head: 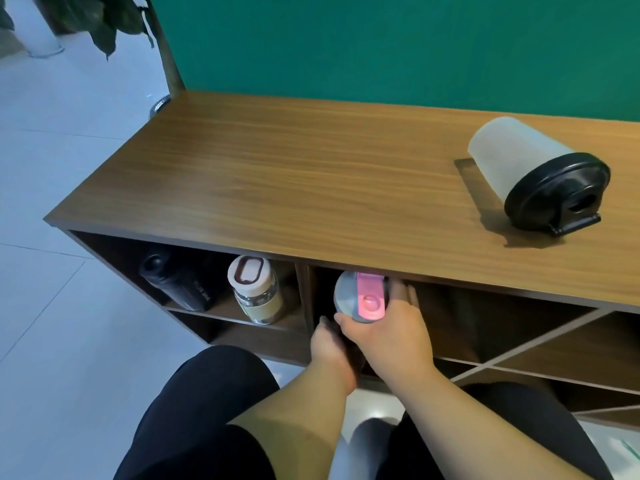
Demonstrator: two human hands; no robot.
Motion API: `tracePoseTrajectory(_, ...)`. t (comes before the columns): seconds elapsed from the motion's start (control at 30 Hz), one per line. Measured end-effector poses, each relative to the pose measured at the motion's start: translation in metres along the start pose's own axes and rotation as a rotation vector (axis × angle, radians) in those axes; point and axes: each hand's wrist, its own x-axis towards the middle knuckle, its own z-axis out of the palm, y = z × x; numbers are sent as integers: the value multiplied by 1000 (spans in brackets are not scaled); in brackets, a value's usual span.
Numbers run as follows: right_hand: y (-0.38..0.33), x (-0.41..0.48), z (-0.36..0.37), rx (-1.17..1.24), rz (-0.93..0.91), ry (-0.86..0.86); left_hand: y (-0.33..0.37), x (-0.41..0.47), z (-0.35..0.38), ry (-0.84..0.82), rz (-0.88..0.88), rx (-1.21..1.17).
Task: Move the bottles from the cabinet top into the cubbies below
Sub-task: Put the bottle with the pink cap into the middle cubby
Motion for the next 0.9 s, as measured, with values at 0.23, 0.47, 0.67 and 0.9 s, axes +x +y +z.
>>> tracePoseTrajectory(0.23,1,9,14,-75,66,-41,2,2,1,23,-11,-23)
tracePoseTrajectory(0.47,2,13,16,-76,73,-58,4,3,3,87,14,47)
tracePoseTrajectory(0.67,4,18,15,-87,61,-63,5,7,0,139,17,74)
tracePoseTrajectory(0.9,8,9,3,-103,21,-81,7,11,-7,224,64,196)
